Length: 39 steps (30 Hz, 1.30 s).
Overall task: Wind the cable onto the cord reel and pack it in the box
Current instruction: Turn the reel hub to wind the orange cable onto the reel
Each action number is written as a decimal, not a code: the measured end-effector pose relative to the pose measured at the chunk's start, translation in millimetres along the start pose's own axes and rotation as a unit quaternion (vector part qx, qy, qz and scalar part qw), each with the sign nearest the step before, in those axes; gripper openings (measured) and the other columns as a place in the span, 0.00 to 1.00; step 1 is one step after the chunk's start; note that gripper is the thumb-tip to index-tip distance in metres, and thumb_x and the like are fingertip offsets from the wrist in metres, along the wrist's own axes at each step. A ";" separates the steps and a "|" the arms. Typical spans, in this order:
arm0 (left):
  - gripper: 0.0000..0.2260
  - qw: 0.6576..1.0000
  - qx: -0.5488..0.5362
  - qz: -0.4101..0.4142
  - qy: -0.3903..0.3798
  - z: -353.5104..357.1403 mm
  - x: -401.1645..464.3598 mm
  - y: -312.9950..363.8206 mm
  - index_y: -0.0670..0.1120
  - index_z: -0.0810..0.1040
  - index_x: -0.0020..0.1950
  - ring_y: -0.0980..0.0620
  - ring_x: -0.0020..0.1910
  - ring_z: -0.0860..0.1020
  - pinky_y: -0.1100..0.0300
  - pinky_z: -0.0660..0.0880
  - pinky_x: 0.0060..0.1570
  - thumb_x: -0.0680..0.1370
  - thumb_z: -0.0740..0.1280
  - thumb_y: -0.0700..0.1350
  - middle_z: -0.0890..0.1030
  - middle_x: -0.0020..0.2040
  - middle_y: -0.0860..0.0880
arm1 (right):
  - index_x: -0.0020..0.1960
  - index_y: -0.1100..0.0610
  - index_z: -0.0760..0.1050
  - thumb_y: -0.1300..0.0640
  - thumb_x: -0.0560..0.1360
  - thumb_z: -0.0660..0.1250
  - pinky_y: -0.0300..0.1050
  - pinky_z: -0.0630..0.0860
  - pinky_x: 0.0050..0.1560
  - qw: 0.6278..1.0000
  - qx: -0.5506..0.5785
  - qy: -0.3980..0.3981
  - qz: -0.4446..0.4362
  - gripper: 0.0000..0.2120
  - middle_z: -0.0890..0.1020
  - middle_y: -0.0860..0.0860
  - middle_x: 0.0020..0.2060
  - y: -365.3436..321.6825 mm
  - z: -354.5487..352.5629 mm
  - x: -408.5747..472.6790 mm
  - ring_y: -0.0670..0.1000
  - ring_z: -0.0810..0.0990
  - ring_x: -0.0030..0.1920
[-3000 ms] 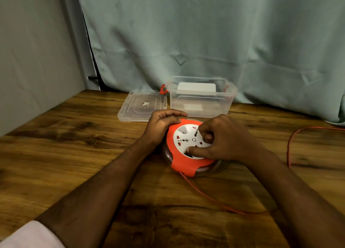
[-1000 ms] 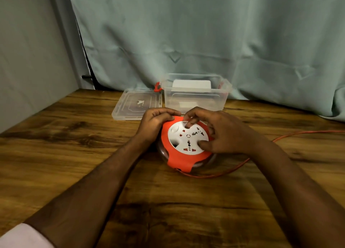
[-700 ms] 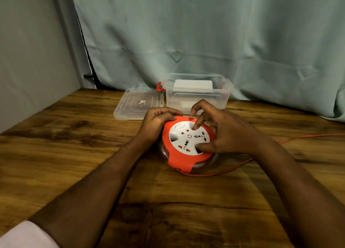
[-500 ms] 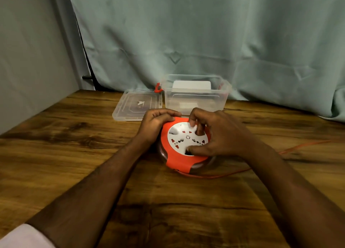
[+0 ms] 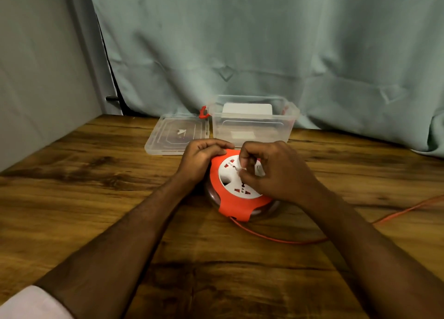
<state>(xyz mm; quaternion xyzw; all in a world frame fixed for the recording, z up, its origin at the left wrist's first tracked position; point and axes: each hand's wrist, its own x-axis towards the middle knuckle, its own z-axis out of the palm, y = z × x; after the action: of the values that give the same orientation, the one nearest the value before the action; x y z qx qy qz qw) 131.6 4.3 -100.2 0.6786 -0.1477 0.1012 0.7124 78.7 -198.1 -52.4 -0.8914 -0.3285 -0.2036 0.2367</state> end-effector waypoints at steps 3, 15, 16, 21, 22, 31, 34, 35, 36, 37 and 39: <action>0.12 1.000 0.009 -0.002 0.006 0.4 -1.3 1.2 0.37 0.85 0.52 0.40 0.47 0.84 0.50 0.80 0.46 0.72 0.66 0.38 0.86 0.49 0.39 | 0.56 0.45 0.76 0.55 0.65 0.74 0.30 0.66 0.32 0.997 0.026 -0.064 -0.026 0.20 0.84 0.40 0.47 10.9 -15.8 -0.4 0.38 0.78 0.36; 0.11 1.000 0.023 0.001 0.010 1.6 -2.6 3.9 0.37 0.85 0.52 0.46 0.46 0.85 0.58 0.81 0.44 0.76 0.64 0.32 0.86 0.50 0.41 | 0.66 0.38 0.66 0.49 0.62 0.82 0.42 0.80 0.41 0.988 0.060 -0.141 0.035 0.38 0.82 0.39 0.54 23.0 -24.1 0.5 0.39 0.82 0.46; 0.11 1.000 0.024 0.002 0.011 2.0 -2.5 4.0 0.37 0.85 0.52 0.46 0.47 0.85 0.59 0.81 0.45 0.75 0.64 0.32 0.86 0.50 0.41 | 0.64 0.38 0.67 0.47 0.61 0.83 0.39 0.76 0.39 0.989 0.049 -0.135 0.037 0.38 0.83 0.39 0.51 20.5 -24.5 -0.2 0.36 0.80 0.42; 0.12 1.000 0.021 -0.002 0.013 2.7 -2.7 4.7 0.39 0.85 0.50 0.48 0.44 0.84 0.59 0.80 0.44 0.75 0.64 0.31 0.87 0.48 0.41 | 0.49 0.44 0.74 0.33 0.59 0.80 0.41 0.74 0.34 0.995 -0.033 -0.087 0.033 0.26 0.81 0.41 0.37 6.7 -18.3 -3.1 0.40 0.79 0.36; 0.12 1.000 0.020 -0.003 0.013 2.5 -2.8 4.5 0.39 0.85 0.50 0.48 0.44 0.84 0.59 0.80 0.44 0.75 0.64 0.31 0.87 0.48 0.42 | 0.45 0.45 0.76 0.31 0.59 0.78 0.40 0.72 0.33 0.995 -0.051 -0.080 0.036 0.25 0.80 0.40 0.34 5.8 -14.3 -3.0 0.39 0.78 0.35; 0.12 1.000 -0.005 -0.010 0.002 4.0 -4.4 6.8 0.34 0.84 0.52 0.47 0.44 0.84 0.58 0.82 0.43 0.76 0.62 0.29 0.85 0.48 0.39 | 0.24 0.48 0.67 0.29 0.67 0.69 0.40 0.67 0.35 0.994 -0.093 0.008 0.050 0.27 0.69 0.40 0.23 -1.5 15.4 -0.8 0.40 0.69 0.29; 0.12 1.000 0.013 0.001 -0.002 1.9 -4.0 6.3 0.35 0.84 0.52 0.45 0.45 0.84 0.57 0.82 0.44 0.76 0.62 0.30 0.86 0.49 0.39 | 0.33 0.45 0.72 0.40 0.70 0.73 0.37 0.64 0.34 0.998 -0.057 0.021 0.016 0.14 0.72 0.39 0.24 -2.7 10.8 -1.2 0.37 0.70 0.28; 0.12 1.000 0.014 0.001 -0.001 1.7 -3.7 6.3 0.36 0.85 0.52 0.45 0.45 0.84 0.57 0.82 0.44 0.76 0.63 0.30 0.86 0.49 0.39 | 0.39 0.45 0.75 0.46 0.69 0.74 0.35 0.65 0.34 0.999 -0.031 0.015 0.006 0.08 0.75 0.39 0.27 -2.0 4.1 -1.9 0.37 0.73 0.28; 0.12 1.000 0.012 -0.002 0.000 1.6 -3.4 6.1 0.36 0.85 0.52 0.44 0.45 0.84 0.57 0.82 0.44 0.76 0.63 0.30 0.86 0.48 0.40 | 0.45 0.45 0.77 0.51 0.68 0.75 0.32 0.66 0.33 1.000 -0.008 -0.001 -0.001 0.09 0.79 0.38 0.30 0.6 -3.8 -1.8 0.37 0.75 0.30; 0.12 1.000 0.009 -0.006 0.001 1.3 -3.9 6.3 0.36 0.85 0.51 0.44 0.45 0.84 0.56 0.82 0.45 0.76 0.63 0.30 0.86 0.48 0.39 | 0.50 0.45 0.77 0.55 0.67 0.75 0.30 0.66 0.31 1.000 0.008 -0.027 -0.009 0.14 0.81 0.34 0.34 2.7 -11.7 -2.3 0.36 0.77 0.33; 0.11 1.000 0.005 -0.007 0.000 1.5 -4.0 6.6 0.35 0.85 0.52 0.43 0.46 0.84 0.54 0.81 0.46 0.76 0.63 0.30 0.86 0.49 0.38 | 0.58 0.45 0.76 0.56 0.65 0.75 0.30 0.67 0.29 0.995 0.010 -0.095 -0.010 0.22 0.81 0.28 0.43 8.8 -21.5 -1.9 0.31 0.77 0.37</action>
<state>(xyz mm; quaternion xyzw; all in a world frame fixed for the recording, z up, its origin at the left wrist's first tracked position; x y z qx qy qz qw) 125.5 3.4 -95.4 0.6831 -0.1424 0.0970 0.7097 79.0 -216.8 -38.6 -0.9007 -0.3607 -0.1175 0.2115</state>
